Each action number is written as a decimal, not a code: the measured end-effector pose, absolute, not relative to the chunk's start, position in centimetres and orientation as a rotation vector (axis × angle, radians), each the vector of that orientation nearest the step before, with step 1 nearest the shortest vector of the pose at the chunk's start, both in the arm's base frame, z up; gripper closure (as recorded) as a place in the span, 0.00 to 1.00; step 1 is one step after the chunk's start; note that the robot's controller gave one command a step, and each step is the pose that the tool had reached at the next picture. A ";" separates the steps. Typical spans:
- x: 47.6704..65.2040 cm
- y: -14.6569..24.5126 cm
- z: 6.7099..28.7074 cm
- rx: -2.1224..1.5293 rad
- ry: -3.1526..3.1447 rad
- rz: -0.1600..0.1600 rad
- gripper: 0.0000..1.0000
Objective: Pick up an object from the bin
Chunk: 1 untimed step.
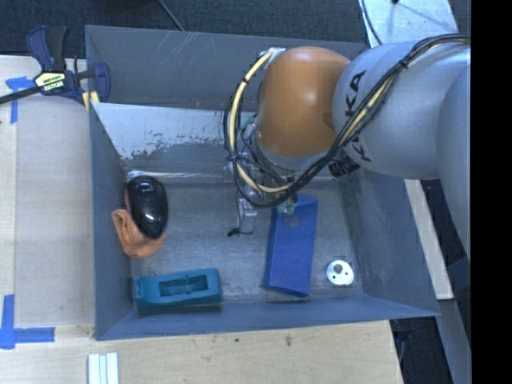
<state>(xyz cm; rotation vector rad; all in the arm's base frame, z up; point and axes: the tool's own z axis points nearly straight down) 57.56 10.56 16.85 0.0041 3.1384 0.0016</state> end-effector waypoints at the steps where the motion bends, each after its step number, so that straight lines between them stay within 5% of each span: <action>1: 57.6 10.6 16.8 0.004 3.138 0.002 0.00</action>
Offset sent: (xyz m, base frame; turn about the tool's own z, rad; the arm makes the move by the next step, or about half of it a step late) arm 0.0369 -0.0284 -0.0227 0.0871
